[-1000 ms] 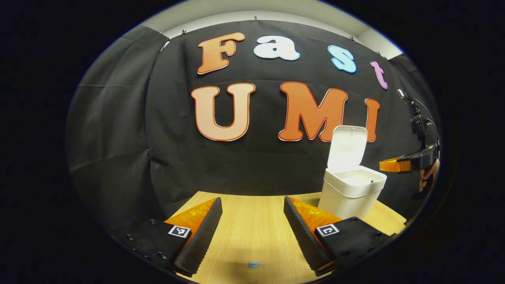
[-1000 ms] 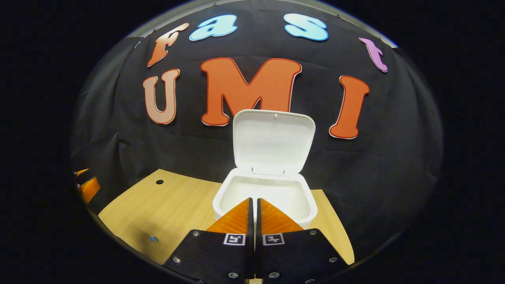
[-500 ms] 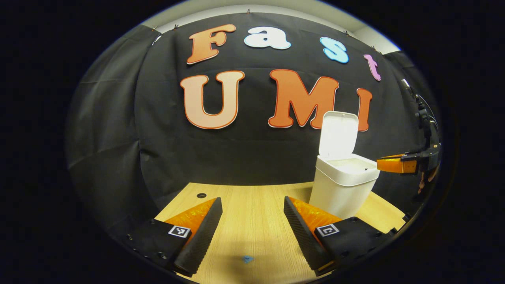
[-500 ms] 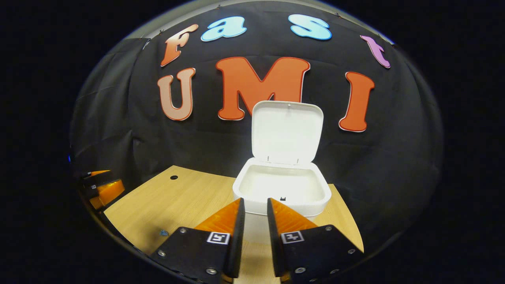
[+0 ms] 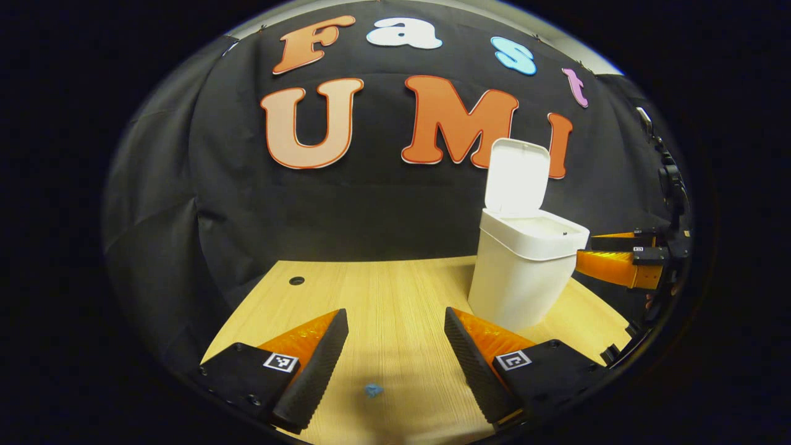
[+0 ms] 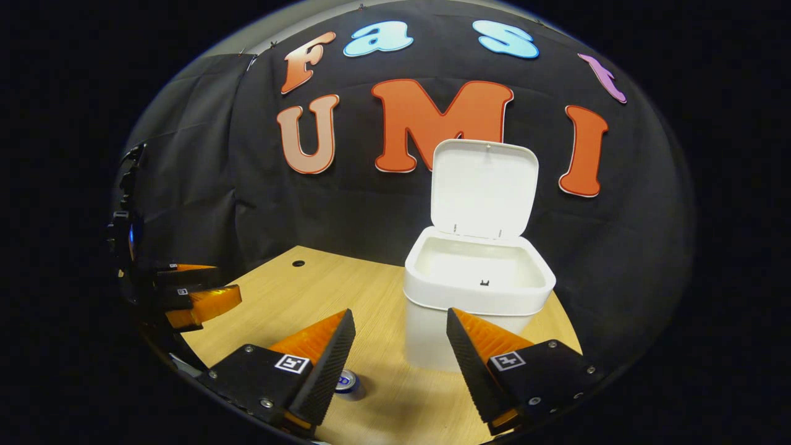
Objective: Press the lid of the desktop garbage bin to open it, pick up the crumpled paper on the desktop and throw it into the bin, then pick up the pop can on the desktop and drop it into the bin, and finally close the garbage bin lid.
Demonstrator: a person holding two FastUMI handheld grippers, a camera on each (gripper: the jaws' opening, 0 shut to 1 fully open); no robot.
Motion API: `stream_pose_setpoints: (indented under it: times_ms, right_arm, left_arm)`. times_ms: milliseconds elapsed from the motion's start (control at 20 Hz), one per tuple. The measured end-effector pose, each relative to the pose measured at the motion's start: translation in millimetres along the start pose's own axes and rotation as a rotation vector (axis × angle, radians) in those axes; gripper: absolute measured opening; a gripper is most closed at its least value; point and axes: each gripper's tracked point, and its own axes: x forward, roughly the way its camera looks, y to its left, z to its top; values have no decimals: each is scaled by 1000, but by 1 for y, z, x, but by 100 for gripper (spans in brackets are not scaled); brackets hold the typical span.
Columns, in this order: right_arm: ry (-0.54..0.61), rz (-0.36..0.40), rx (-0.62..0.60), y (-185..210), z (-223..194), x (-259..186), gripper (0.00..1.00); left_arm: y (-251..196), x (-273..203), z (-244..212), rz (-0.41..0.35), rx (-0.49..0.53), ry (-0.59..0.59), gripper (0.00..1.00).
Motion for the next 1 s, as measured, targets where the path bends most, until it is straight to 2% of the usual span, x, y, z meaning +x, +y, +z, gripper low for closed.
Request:
stream_pose_setpoints:
  times_ms: [200,650,1000]
  right_arm:
    - [42,27,-16,9,-26,3,95]
    - [178,107,-39,33,-85,17,96]
    - [272,179,-46,53,-122,22,96]
  left_arm:
    - [-4,-2,-17,-18,11,71,100]
    - [-1,-9,-54,-25,43,249,100]
    - [3,-19,-88,-28,25,395,100]
